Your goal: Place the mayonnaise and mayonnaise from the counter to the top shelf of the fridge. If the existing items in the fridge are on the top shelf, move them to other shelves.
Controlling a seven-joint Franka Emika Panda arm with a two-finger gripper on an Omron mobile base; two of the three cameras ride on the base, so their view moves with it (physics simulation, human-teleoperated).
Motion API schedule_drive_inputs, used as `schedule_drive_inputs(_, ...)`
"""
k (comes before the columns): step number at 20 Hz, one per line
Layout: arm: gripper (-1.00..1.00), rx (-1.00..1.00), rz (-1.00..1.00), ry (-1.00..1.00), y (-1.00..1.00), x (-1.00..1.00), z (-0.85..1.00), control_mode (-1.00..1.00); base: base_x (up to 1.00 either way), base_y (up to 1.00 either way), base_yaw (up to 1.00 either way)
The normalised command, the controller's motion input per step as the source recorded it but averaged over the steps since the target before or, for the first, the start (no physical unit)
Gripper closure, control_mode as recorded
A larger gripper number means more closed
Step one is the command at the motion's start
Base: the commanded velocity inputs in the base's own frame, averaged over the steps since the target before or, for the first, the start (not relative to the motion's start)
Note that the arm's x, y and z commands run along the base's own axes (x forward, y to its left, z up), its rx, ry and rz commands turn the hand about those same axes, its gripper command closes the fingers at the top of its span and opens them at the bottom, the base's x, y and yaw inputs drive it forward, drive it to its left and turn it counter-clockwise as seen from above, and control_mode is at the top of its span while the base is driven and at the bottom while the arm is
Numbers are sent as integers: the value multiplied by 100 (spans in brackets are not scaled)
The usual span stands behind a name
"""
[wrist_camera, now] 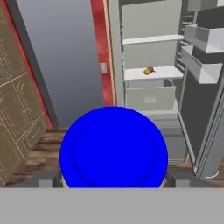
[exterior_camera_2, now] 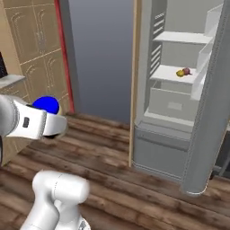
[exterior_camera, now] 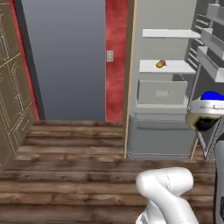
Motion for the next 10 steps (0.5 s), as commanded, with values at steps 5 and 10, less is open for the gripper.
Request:
schedule_drive_inputs(5,100,0,0,0,0,0,0,100,100,-31,7)
schedule_drive_inputs(10,100,0,0,0,0,0,0,100,100,-8,0)
